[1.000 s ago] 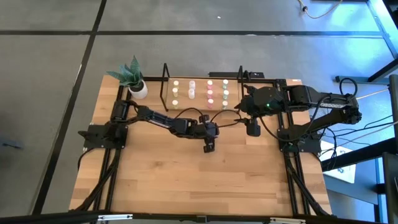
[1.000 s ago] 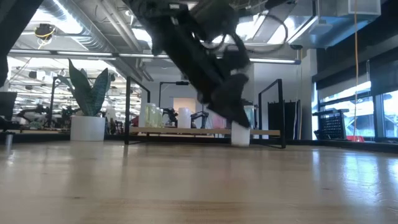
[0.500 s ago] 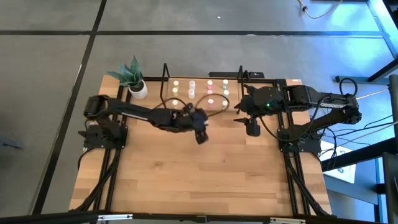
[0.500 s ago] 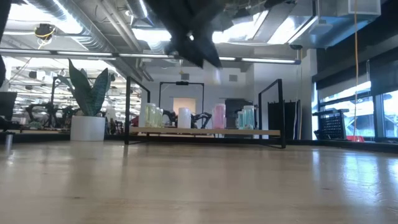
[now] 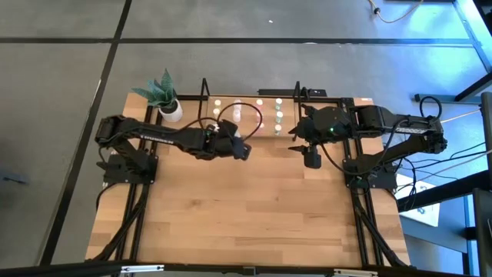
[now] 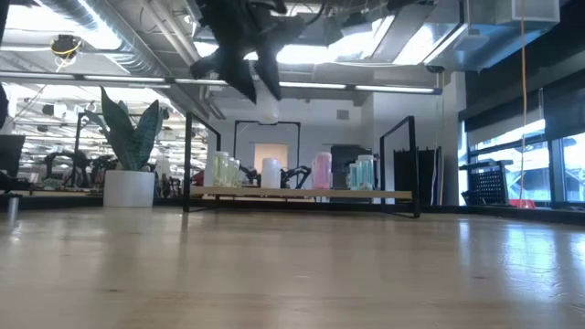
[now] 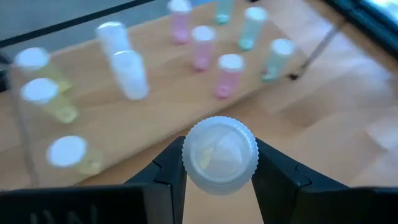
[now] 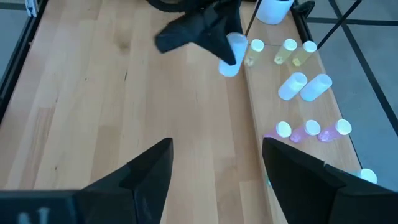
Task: Pick and place medicine bottles onto shelf by color
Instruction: Put the white bottle on the shelf aligned with other white pill bottles
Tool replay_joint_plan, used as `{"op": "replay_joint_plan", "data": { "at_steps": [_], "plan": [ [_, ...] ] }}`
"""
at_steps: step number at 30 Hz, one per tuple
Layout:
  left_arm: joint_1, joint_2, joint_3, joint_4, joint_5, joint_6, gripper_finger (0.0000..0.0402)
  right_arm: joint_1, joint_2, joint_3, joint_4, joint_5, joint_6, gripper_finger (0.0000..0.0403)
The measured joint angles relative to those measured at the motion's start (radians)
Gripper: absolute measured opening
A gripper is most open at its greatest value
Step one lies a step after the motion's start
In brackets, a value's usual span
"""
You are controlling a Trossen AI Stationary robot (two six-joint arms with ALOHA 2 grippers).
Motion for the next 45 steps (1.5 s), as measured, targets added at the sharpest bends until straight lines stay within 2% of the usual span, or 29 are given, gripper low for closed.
{"op": "replay_joint_plan", "data": {
  "at_steps": [6, 14, 20, 28, 35, 45],
  "plan": [
    [0.059, 0.000, 0.000, -0.050, 0.010, -0.052, 0.0128, 0.000, 0.000, 0.000, 0.008, 0.000, 0.000, 0.0248],
    [0.106, 0.001, -0.063, 0.024, 0.084, -0.065, 0.0128, 0.000, 0.000, 0.000, 0.007, 0.000, -0.001, 0.0248],
    [0.126, 0.001, -0.115, 0.119, 0.085, -0.073, 0.0128, 0.000, 0.000, 0.000, 0.007, 0.000, -0.002, 0.0248],
    [0.126, 0.029, -0.134, 0.169, -0.001, -0.075, 0.0128, 0.000, 0.002, 0.000, 0.106, 0.008, -0.025, 0.0248],
    [0.125, 0.077, -0.133, 0.229, -0.041, -0.087, 0.0128, -0.001, 0.010, 0.001, 0.111, 0.112, -0.024, 0.0248],
    [0.125, 0.100, -0.133, 0.226, -0.087, -0.133, 0.0128, -0.001, 0.014, 0.001, 0.111, 0.105, -0.026, 0.0248]
  ]
}}
